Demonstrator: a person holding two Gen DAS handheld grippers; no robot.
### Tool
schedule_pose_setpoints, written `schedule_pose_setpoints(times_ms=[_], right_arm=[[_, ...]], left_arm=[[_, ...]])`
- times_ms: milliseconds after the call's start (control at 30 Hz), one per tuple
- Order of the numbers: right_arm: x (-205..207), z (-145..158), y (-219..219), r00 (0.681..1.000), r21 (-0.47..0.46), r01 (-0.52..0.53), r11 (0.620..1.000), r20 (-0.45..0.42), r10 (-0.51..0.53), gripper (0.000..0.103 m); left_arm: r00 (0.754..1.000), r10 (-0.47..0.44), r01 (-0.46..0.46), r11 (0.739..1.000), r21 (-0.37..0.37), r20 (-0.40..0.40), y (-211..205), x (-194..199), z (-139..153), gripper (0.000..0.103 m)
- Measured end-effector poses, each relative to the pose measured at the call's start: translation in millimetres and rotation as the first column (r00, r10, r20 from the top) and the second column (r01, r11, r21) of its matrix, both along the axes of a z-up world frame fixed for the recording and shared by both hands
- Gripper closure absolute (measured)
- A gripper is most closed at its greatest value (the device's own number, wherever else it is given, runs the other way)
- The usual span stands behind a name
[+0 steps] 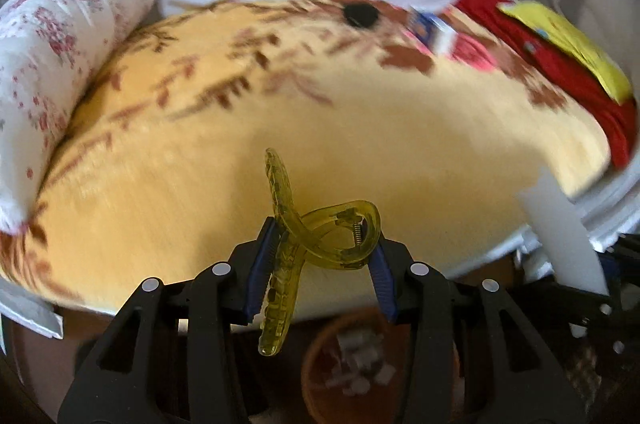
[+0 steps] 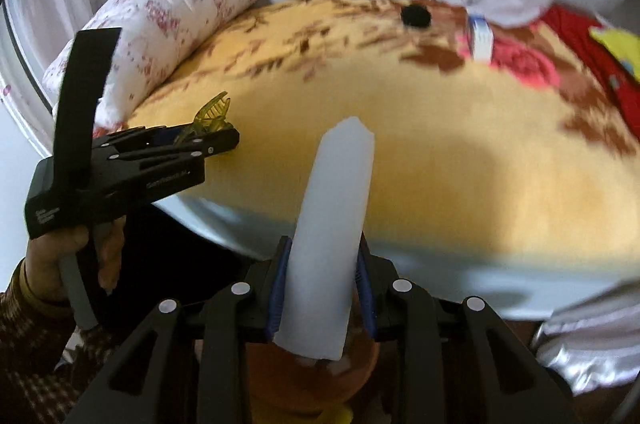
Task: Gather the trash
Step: 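Lower the hair clip and white tube into the orange bin, opening both tools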
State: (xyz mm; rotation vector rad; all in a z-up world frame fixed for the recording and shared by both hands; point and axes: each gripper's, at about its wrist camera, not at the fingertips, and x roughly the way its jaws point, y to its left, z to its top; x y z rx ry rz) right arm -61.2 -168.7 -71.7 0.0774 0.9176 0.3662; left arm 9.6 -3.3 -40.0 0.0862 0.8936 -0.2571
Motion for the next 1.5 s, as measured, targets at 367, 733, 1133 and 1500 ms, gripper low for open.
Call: schedule_pose_setpoints(times_ms=[367, 733, 1133, 1500], right_arm=[[-42, -55, 6, 0.990, 0.012, -0.019, 1.000, -0.142, 0.021, 0.072], [-54, -78, 16, 0.974, -0.020, -0.047, 0.999, -0.222, 0.041, 0.039], [-46, -57, -3, 0.989, -0.035, -0.006, 0.999, -0.150, 0.000, 0.028], [-23, -21, -20, 0.999, -0.046, 0.019, 0.999, -0.031, -0.021, 0.027]], left_arm=[[0.982, -0.119, 0.127, 0.991, 0.046, -0.149, -20, -80, -41, 0.060], [0.982, -0.131, 0.143, 0.986, 0.082, -0.136, -29, -97, -37, 0.030], [0.993, -0.080, 0.093, 0.984, 0.152, -0.087, -26, -90, -27, 0.026], [0.999, -0.024, 0.026, 0.989, 0.145, -0.022, -17, -61, 0, 0.026]])
